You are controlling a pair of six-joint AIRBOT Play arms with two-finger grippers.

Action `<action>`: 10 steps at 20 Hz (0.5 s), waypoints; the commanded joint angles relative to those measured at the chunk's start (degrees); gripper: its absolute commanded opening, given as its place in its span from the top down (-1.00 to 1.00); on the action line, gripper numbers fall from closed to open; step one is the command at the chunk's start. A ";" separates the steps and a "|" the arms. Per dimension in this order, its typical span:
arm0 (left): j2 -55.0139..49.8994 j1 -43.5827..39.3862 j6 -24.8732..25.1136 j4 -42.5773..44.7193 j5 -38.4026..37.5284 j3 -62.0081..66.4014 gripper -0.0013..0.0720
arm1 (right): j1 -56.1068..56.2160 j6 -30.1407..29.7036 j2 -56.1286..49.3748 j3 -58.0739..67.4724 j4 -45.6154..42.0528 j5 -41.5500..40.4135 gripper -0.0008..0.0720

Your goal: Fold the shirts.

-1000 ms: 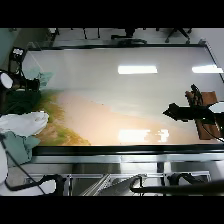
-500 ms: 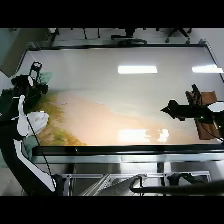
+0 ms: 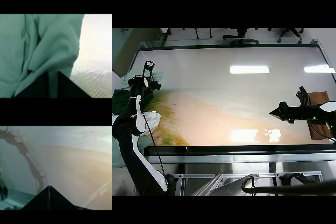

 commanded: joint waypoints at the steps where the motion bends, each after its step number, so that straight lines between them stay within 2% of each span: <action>1: -0.35 0.07 0.13 0.33 3.06 0.74 0.93 | -0.04 -0.24 0.00 -0.04 0.20 1.05 0.93; 6: 1.22 -1.05 0.42 0.26 -4.55 0.74 0.93 | -0.04 -0.26 0.00 -0.04 0.17 1.07 0.93; 9: 3.56 -2.01 0.39 -0.15 -5.95 0.74 0.90 | -0.04 -0.28 0.00 -0.04 0.15 1.25 0.93; 10: 4.42 -2.19 0.42 -0.02 -7.30 0.74 0.04 | -0.07 -0.31 0.00 -0.04 0.13 1.57 0.93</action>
